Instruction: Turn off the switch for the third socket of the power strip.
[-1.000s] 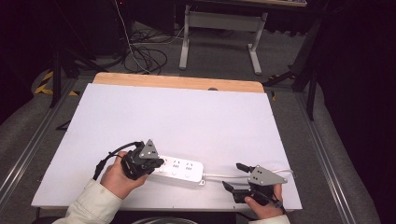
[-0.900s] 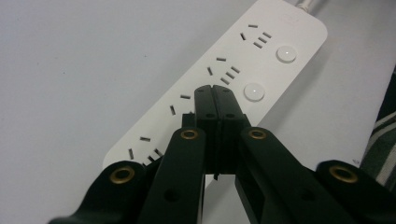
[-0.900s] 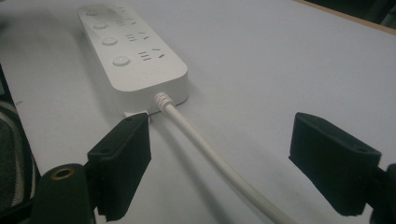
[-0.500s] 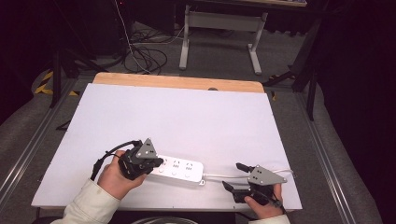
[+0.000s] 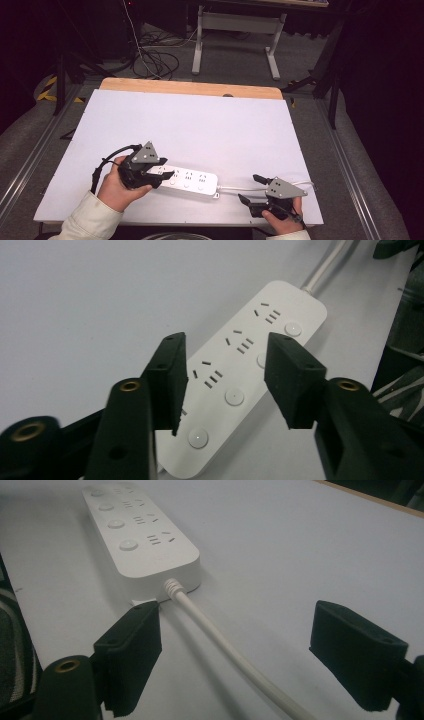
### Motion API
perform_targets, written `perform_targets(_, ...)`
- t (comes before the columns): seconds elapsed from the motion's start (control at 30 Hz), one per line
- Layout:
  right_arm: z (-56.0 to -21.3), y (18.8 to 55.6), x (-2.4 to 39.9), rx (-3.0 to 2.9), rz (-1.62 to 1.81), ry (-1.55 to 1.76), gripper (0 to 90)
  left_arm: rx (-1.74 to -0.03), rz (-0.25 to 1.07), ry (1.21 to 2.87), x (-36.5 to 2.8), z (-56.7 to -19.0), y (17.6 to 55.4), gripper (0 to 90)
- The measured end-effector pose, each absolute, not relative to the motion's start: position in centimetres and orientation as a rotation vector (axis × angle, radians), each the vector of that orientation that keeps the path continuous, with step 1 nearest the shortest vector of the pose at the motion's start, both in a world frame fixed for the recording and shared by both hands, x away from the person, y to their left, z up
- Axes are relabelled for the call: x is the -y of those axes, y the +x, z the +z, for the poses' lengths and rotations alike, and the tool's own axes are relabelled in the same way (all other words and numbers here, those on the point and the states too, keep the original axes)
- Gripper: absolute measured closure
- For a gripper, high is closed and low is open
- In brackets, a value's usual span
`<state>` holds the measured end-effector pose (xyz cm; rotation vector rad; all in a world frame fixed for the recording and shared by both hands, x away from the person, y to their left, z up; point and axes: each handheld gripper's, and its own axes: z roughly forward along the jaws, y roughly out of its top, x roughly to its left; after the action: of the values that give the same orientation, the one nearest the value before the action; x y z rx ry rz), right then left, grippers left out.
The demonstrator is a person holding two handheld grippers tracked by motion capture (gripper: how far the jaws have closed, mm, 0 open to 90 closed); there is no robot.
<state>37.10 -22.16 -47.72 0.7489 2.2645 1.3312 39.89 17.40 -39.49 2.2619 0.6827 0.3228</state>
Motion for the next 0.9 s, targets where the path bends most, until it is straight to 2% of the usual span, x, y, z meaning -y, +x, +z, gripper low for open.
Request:
perform_targets(0.37,-47.7,37.1,22.2,-2.26,1.331,0.745,20.6,-0.633,0.337,2.128,-20.2,-38.2,39.3,39.5)
perform_targets(0.9,-47.6,37.1,22.3,-2.259,1.332,0.745,20.6,-0.618,0.377,1.952,-26.2,-39.3,37.3,36.9)
